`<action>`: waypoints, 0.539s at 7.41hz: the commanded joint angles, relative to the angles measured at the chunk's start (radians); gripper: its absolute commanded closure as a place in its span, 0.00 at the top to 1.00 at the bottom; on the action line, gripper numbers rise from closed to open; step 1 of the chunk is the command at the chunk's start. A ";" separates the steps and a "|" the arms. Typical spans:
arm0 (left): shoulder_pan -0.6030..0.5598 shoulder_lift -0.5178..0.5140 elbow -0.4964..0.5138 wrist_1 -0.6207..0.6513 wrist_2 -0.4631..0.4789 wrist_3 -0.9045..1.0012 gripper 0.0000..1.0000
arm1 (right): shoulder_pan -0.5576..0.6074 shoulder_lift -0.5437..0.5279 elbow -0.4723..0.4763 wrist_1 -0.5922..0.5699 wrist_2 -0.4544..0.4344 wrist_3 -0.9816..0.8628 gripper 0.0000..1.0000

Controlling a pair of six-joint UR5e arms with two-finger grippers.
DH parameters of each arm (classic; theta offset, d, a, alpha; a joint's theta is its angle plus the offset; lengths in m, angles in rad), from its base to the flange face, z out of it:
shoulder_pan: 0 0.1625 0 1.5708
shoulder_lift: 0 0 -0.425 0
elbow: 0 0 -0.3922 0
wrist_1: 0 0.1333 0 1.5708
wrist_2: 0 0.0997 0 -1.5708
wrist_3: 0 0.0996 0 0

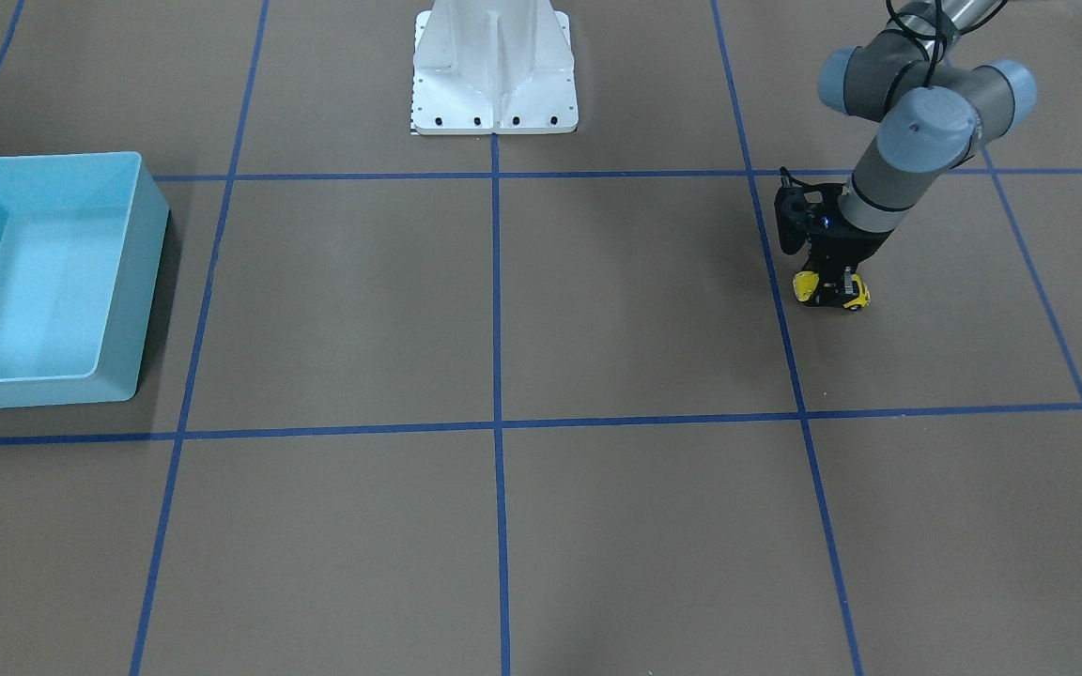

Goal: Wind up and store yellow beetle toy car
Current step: 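Drag the car farther backward with the left gripper to wind it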

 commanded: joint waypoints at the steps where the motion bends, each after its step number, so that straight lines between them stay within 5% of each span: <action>1: -0.002 0.014 -0.001 -0.013 -0.005 0.002 0.33 | 0.000 0.000 -0.002 0.000 0.001 0.000 1.00; 3: -0.003 0.020 0.002 -0.024 -0.005 0.002 0.34 | 0.000 0.000 -0.002 0.000 0.001 0.000 1.00; 4: -0.002 0.011 0.011 -0.021 -0.002 0.047 0.99 | 0.000 -0.003 -0.003 0.000 0.001 0.000 1.00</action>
